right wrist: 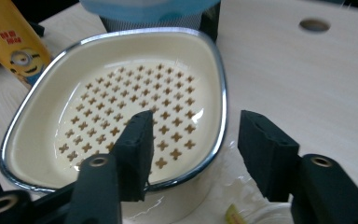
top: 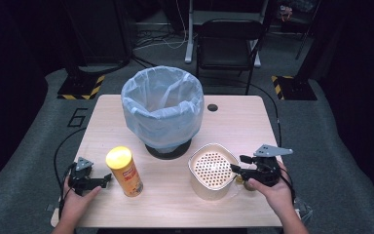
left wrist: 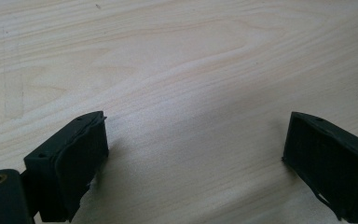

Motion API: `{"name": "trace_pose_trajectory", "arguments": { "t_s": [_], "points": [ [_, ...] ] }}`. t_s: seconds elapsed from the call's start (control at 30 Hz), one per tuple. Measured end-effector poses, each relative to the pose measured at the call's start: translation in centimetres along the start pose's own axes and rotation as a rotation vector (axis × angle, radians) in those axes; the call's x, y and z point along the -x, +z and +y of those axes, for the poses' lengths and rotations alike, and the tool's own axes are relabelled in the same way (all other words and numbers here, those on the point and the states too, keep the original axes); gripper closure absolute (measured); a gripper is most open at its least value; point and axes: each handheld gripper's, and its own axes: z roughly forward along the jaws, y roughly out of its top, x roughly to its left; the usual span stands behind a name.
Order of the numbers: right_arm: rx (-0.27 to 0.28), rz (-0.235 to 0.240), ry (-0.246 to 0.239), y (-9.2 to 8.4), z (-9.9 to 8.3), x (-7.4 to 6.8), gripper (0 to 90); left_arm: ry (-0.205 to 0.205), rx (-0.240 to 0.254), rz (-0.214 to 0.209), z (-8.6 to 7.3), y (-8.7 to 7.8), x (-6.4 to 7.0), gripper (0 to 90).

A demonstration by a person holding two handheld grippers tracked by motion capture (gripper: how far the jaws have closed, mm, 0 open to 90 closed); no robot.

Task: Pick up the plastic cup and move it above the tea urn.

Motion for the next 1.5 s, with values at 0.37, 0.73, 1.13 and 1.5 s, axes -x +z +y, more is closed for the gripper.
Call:
{"name": "trace_pose_trajectory", "arguments": {
  "t_s": [0.37,0.73,1.13,1.5],
  "points": [
    [0.001,-0.065,-0.067,-1.8,-1.2,4.1,15.5,-0.002,0.001,0.000,0.0,0.0,0.0,6.3],
    [-0.057,0.017,-0.058,-0.2,-4.5,5.4,14.6,-0.002,0.000,0.002,0.0,0.0,0.0,6.3],
    [-0.109,0.000,-0.071,-0.7,-6.2,3.5,15.7,-0.001,-0.001,0.002,0.0,0.0,0.0,6.3],
    [-0.050,-0.060,-0.082,-0.1,-7.4,2.8,19.5,-0.001,-0.002,0.003,0.0,0.0,0.0,6.3]
  ]
}}
